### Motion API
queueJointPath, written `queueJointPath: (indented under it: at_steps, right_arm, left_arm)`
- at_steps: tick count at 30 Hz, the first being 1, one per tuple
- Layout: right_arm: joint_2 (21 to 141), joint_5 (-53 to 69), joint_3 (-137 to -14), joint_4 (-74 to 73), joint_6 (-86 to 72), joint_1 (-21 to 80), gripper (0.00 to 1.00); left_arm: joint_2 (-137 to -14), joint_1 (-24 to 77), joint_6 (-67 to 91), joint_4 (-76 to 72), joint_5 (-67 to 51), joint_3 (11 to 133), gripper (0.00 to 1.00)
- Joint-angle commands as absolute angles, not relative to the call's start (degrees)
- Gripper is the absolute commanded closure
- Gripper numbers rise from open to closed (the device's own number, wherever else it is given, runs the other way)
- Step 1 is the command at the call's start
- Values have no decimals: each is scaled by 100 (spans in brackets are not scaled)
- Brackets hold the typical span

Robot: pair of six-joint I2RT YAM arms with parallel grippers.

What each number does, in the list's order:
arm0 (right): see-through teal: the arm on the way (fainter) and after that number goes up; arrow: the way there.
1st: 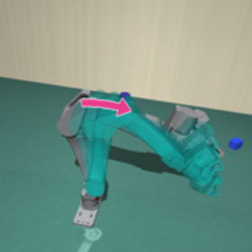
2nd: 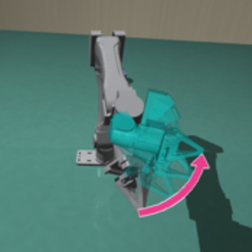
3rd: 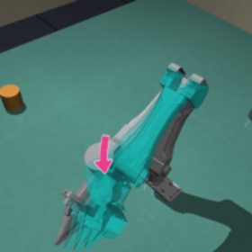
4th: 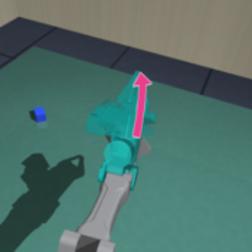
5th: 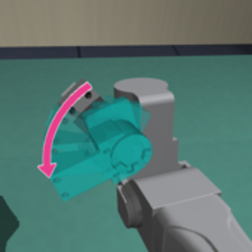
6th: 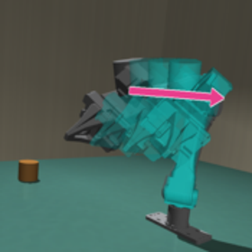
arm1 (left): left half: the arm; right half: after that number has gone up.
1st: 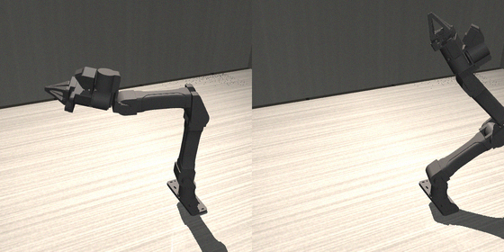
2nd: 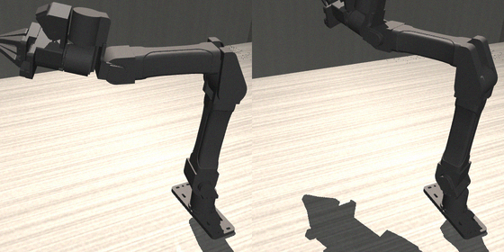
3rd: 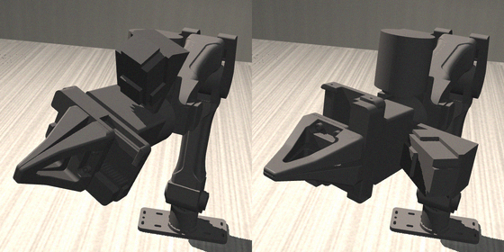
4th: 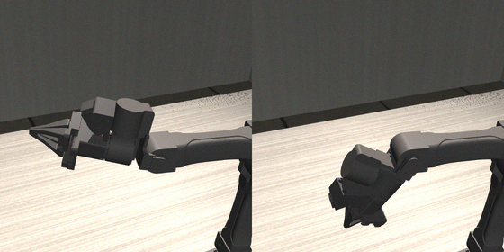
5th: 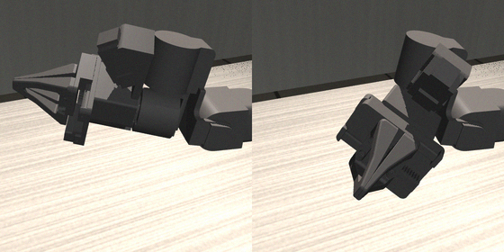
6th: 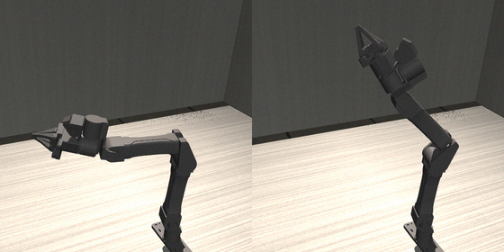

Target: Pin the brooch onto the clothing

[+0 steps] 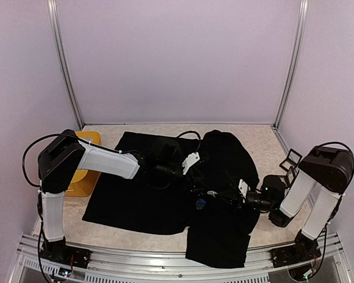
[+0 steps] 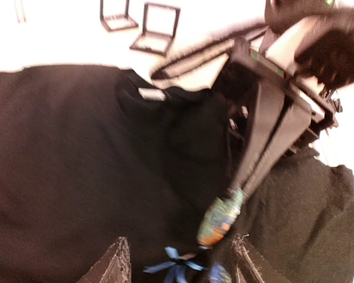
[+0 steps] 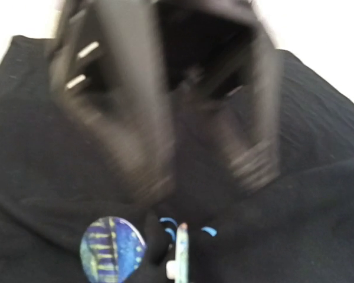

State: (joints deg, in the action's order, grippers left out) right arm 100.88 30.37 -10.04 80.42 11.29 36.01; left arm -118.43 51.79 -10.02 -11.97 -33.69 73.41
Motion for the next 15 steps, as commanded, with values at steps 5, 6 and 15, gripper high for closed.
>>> queueJointPath:
  at_steps: [5,6,15]
  right_arm:
    - [9923,3713,-1156,8108,798,3516,100]
    - [9887,3711,-1160,8071,784,3508,100]
    - [9765,3716,-1197,7782,870,3489,100]
  left_arm:
    - [-11733,5134,-1738,-990,-3689,7671,61]
    - [-11765,5159,-1879,-852,-3745,7703,62]
    - [-11564,5143,-2593,-982,-4260,7243,56]
